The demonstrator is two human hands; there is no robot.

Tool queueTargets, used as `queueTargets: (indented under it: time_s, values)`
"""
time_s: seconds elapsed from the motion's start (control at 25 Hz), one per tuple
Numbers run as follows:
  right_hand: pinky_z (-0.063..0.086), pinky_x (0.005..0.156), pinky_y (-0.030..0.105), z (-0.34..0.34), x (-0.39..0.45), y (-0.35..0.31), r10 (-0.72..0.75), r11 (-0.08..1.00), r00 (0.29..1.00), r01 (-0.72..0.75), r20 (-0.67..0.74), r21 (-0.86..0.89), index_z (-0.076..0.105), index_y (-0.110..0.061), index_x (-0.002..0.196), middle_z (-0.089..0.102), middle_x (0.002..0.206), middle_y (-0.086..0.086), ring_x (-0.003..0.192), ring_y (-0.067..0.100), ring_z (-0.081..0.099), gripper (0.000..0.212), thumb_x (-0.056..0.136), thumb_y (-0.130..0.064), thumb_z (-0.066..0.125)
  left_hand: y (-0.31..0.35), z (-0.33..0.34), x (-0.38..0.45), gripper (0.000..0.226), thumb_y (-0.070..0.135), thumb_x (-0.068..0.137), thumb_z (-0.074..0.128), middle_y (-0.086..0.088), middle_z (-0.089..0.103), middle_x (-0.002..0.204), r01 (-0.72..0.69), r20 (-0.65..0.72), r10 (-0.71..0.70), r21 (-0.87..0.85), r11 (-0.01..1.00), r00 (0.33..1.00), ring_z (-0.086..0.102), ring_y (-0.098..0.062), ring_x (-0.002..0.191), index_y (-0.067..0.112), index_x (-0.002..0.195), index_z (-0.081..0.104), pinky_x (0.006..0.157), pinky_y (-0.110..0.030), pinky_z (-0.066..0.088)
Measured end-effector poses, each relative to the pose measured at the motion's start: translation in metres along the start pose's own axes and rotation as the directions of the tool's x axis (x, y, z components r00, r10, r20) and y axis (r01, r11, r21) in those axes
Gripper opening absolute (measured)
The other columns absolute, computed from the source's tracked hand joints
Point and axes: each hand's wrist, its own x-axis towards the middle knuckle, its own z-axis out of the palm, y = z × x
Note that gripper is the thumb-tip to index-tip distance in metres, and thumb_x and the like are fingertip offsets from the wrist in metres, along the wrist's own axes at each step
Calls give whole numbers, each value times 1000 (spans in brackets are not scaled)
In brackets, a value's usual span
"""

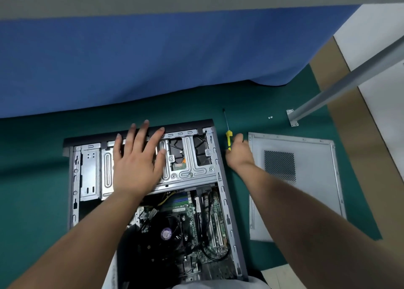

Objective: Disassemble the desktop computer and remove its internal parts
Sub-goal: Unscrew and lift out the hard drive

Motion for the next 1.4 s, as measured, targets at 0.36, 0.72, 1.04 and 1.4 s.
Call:
queueTargets:
  time_s: [0.36, 0.72, 1.04, 1.4]
  values:
    - [49, 62, 19, -68, -85, 6, -166, 818, 964, 253, -208, 517, 56, -48, 105, 64, 88, -22, 74, 13, 64, 22, 86, -36, 54, 5, -25, -1, 57, 50, 103, 44, 9, 8, 172, -9, 68, 27, -252, 968, 997, 4, -20, 159, 44, 158, 28, 126, -54, 3]
    - [45, 63, 29, -116, -156, -31, -490, 757, 861, 497, -134, 425, 72, -40, 96, 72, 82, 1, 68, 25, 60, 22, 80, -36, 58, 28, -61, -43, 20, 20, 105, 56, -1, 70, 107, -283, -150, 254, -224, 932, 955, 63, -31, 104, 14, 121, 67, 87, -44, 44]
    - [64, 77, 45, -70, -186, -68, -275, 568, 954, 259, -116, 782, 40, -35, 118, 65, 110, 22, 81, 31, 77, 53, 88, -17, 79, 26, -58, -85, 16, 21, 101, 63, 3, 69, 85, -204, -83, 188, -318, 926, 979, 61, -28, 88, 17, 115, 70, 76, -40, 43]
    - [61, 76, 49, -91, -169, -87, -379, 736, 860, 504, -342, 452, 32, -43, 113, 72, 96, 4, 74, 21, 75, 51, 91, -20, 72, -26, -38, -72, 55, 65, 103, 13, 12, 6, 171, -41, 249, 54, -57, 998, 967, 3, -20, 159, 55, 158, 15, 127, -43, 5]
